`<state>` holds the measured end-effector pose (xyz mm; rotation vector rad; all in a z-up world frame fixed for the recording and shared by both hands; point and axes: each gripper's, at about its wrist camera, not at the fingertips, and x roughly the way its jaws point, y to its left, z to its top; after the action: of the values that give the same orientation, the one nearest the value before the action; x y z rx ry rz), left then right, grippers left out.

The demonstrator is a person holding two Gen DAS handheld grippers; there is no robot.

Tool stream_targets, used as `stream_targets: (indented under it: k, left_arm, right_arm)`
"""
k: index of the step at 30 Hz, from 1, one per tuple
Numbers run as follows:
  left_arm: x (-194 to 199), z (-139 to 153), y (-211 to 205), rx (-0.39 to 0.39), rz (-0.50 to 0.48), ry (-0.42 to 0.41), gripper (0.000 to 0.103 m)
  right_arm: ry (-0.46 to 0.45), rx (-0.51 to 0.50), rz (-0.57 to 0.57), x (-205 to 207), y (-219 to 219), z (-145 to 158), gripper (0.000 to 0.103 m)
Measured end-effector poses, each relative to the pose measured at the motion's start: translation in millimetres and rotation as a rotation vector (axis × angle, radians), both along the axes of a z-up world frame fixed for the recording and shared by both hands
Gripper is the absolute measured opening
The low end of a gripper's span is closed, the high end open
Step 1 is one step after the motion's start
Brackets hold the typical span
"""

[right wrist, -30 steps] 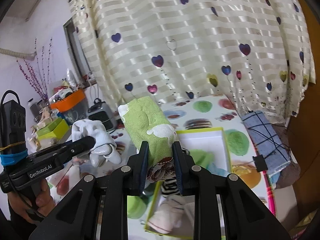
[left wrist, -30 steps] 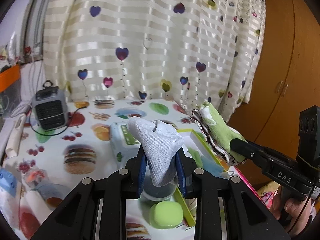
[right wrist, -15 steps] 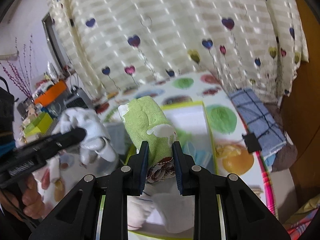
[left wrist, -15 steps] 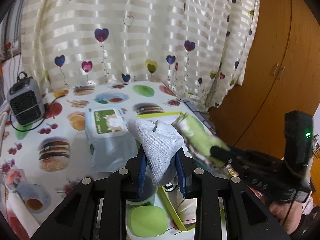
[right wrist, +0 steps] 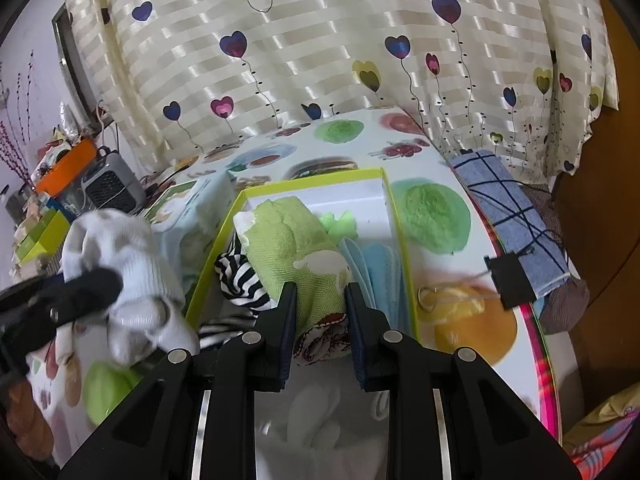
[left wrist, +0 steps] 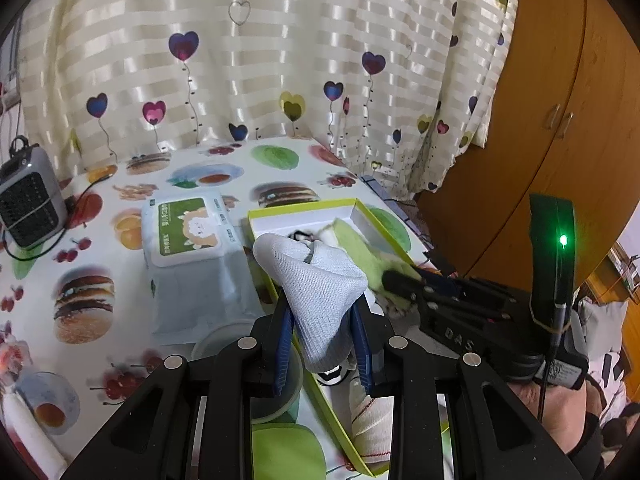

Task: Organize soft objects
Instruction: 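Open the left tool to drop the grey sock while the right tool releases the green towel, then move both open tools back over the pile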

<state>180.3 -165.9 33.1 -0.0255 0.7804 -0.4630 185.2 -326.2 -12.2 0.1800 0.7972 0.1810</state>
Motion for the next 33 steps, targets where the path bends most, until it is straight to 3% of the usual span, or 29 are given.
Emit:
stream_targets:
  k: [3,9,18,24,26,33]
  left_arm:
    - [3.0,-3.2,-5.1,0.007,-0.011,0.01,0.026]
    - [5.9,-8.9,-16.4,0.021,-0.031,0.026,0.026]
    - [10.0,-25.1,-41.5,0.041,-0.092,0.089,0.027]
    - [14.3,-34.1,-48.5,0.052,-0.098,0.12,0.036]
    - [14.2,-32.0,-45.8,0.047,-0.089,0.117,0.044]
    - [7.6,-11.8,-34.8,0.013,-0.082,0.05,0.048]
  right_arm:
    - [0.0,-0.001,0.004,3.6,0.7,0.2,0.027]
    - [-0.017,0.006,-0.014,-9.3,-5.9,7.7,0.04]
    - [-0.07,0.034,-0.065,-33.3,-25.1,26.0,0.04]
    - [-0.064,0.041,-0.056,-35.0,-25.2,23.7,0.04]
    - [-0.068,0.041,-0.057,-35.2,-25.1,24.1,0.04]
    - [-0.092,0.051,-0.058,-41.5,-24.9,30.2,0.04]
